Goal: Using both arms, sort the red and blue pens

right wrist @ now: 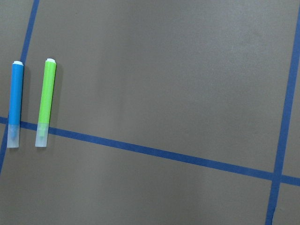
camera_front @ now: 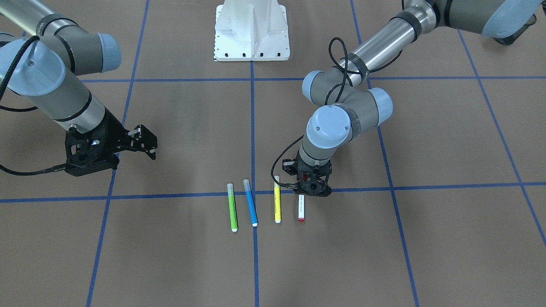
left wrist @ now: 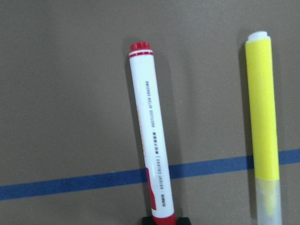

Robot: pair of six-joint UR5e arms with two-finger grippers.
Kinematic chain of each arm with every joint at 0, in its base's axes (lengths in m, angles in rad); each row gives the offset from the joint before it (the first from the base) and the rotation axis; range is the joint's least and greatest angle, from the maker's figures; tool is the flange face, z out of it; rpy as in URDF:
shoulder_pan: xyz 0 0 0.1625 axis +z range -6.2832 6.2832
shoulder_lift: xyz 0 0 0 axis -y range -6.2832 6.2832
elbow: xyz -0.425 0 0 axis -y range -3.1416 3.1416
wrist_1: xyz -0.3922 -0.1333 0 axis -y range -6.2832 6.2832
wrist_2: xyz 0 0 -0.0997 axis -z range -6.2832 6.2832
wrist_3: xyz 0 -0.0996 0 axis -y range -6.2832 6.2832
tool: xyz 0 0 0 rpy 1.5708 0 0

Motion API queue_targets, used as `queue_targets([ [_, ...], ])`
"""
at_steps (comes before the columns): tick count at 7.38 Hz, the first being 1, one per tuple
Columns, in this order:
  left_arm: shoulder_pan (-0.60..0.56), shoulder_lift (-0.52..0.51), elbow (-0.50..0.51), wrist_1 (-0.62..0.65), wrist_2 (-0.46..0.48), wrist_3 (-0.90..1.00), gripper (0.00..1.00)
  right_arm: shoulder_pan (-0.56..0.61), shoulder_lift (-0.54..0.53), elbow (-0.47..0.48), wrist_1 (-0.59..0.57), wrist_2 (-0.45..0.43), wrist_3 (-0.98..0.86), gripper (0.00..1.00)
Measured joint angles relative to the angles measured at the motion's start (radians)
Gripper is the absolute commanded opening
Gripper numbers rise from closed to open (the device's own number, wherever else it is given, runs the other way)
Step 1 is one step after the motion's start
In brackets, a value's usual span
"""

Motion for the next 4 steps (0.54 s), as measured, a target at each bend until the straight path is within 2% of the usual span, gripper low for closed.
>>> queue_targets([
  [4, -0.056, 0.029, -0.074, 0.027, -0.01, -0.006, 0.0, -0.006, 0.035, -0.01, -0.004, -0.001, 0.002, 1.0],
])
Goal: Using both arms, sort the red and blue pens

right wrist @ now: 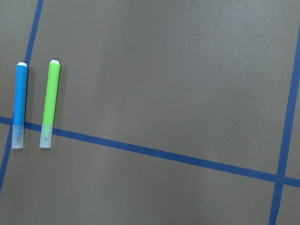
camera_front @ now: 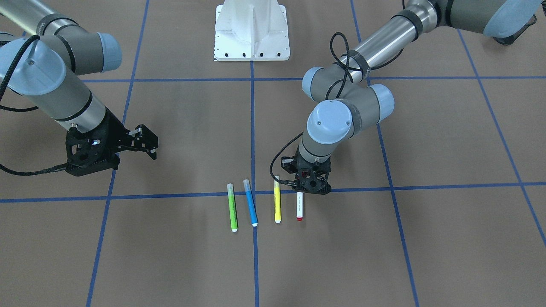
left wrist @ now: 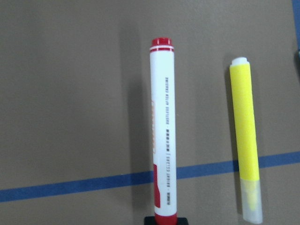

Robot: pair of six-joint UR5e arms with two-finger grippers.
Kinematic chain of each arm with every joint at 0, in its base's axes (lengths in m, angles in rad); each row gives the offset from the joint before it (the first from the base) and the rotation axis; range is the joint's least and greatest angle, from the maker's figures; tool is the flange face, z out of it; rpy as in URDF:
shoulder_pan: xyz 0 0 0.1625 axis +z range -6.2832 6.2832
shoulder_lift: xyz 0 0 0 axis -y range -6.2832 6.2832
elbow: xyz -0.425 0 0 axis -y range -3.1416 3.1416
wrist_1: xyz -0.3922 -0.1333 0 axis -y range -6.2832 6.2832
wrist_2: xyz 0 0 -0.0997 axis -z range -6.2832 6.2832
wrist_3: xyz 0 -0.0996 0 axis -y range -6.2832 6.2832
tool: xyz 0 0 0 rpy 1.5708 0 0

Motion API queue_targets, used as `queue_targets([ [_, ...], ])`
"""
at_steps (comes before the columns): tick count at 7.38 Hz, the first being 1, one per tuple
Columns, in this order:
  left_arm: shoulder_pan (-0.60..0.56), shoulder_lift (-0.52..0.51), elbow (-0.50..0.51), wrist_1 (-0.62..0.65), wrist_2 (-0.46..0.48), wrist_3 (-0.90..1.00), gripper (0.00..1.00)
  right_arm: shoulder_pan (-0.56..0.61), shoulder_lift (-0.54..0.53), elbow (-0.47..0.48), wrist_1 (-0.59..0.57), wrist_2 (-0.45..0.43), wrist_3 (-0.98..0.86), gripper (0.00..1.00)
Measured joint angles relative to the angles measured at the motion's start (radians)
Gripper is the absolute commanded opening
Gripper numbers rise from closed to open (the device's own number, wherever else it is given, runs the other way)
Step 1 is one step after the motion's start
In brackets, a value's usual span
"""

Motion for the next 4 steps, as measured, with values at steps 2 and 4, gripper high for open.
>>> queue_targets([
  [2, -0.036, 0.008, -0.011, 0.018, -0.004, -0.001, 0.0, -0.035, 0.096, -0.073, -0.007, -0.009, 0.013, 1.0],
  [4, -0.053, 0.008, -0.014, 0.021, -0.005, -0.001, 0.0, -0.083, 0.236, -0.208, -0.008, -0.054, 0.043, 0.99],
])
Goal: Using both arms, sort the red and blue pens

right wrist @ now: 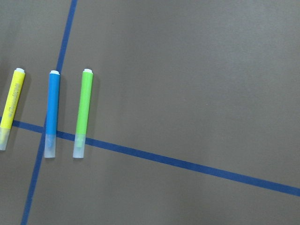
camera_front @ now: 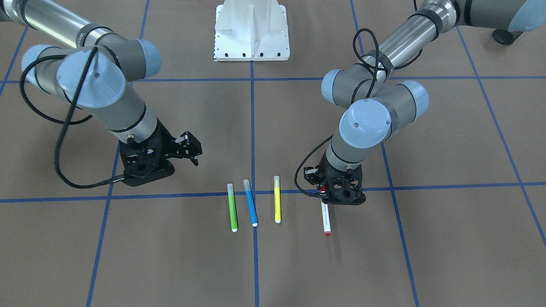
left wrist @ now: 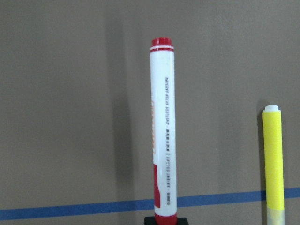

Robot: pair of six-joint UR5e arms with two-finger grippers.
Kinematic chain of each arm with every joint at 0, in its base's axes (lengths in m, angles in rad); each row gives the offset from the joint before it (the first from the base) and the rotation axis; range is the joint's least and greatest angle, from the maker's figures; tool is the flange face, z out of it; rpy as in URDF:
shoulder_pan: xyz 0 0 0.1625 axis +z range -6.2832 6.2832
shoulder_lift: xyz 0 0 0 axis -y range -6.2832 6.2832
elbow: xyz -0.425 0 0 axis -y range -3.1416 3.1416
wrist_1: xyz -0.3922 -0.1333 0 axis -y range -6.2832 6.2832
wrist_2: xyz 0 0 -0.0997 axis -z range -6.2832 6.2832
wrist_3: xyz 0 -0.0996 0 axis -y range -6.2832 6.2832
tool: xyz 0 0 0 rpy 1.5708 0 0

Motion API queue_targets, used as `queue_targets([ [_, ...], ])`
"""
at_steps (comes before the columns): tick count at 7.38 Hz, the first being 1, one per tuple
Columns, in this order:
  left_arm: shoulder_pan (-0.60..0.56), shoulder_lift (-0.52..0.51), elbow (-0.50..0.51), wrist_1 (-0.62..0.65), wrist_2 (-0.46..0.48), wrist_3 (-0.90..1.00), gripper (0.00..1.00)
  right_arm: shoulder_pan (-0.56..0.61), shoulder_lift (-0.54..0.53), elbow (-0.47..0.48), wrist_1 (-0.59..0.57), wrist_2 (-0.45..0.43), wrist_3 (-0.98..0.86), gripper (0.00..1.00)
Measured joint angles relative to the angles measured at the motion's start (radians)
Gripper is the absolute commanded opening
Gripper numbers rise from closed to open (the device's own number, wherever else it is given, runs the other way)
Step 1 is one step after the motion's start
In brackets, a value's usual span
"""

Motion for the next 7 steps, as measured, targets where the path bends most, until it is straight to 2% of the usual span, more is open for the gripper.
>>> queue_targets([
  [3, -0.022, 0.002, 0.0, 0.0, -0.004, 0.002, 0.0, -0.084, 0.208, -0.234, 0.019, -0.126, 0.125, 0.95],
  [5, -0.037, 0.017, 0.001, -0.001, -0.006, 0.008, 0.0, -0.126, 0.245, -0.315, 0.081, -0.183, 0.163, 0.92],
  [7, -0.051, 0.03, 0.002, -0.001, -0.009, 0.012, 0.0, -0.148, 0.249, -0.35, 0.111, -0.201, 0.175, 0.89],
])
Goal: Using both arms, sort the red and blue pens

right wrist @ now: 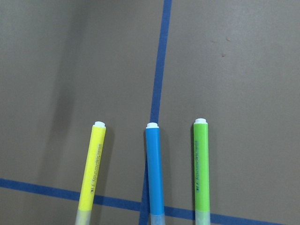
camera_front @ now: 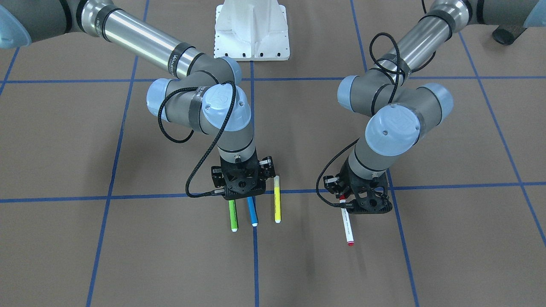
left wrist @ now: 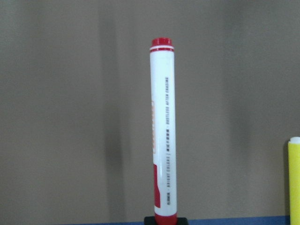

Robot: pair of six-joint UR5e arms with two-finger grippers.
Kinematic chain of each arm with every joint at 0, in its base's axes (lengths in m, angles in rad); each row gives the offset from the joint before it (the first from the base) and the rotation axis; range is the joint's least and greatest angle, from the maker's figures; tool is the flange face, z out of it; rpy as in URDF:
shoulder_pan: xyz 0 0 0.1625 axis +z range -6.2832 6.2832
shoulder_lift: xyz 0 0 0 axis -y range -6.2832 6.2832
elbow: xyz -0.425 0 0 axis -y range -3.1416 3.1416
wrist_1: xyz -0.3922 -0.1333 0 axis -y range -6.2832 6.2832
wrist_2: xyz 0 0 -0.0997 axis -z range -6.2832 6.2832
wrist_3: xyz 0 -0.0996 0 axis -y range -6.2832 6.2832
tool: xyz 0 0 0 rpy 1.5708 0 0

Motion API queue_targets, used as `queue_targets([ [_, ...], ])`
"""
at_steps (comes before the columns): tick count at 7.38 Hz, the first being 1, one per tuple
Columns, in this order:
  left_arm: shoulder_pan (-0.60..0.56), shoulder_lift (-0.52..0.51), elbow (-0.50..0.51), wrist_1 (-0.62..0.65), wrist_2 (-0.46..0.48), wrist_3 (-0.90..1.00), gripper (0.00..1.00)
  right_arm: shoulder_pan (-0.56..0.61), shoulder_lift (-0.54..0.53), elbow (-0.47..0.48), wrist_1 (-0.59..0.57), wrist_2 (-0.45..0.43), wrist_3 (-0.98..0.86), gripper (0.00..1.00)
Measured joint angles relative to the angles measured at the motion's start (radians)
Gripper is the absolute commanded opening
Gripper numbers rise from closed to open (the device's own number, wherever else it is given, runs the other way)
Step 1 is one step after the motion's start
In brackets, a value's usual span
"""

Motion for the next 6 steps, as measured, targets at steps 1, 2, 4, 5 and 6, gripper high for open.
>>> queue_targets([
  [1, -0.003, 0.004, 0.0, 0.0, -0.003, 0.0, 0.0, -0.005, 0.0, -0.009, 0.004, -0.002, 0.002, 0.82],
  [2, -0.004, 0.005, 0.0, -0.001, -0.004, 0.001, 0.0, -0.008, 0.001, -0.015, 0.006, -0.003, 0.003, 0.77],
  [4, -0.005, 0.006, -0.001, -0.001, -0.006, 0.001, 0.0, -0.012, 0.001, -0.03, 0.008, -0.004, 0.004, 0.68],
  [5, -0.005, 0.006, -0.001, -0.001, -0.006, 0.001, 0.0, -0.016, 0.001, -0.039, 0.008, -0.004, 0.004, 0.67],
  [6, -0.005, 0.006, -0.001, -0.002, -0.006, 0.001, 0.0, -0.021, 0.004, -0.056, 0.008, -0.004, 0.004, 0.67],
])
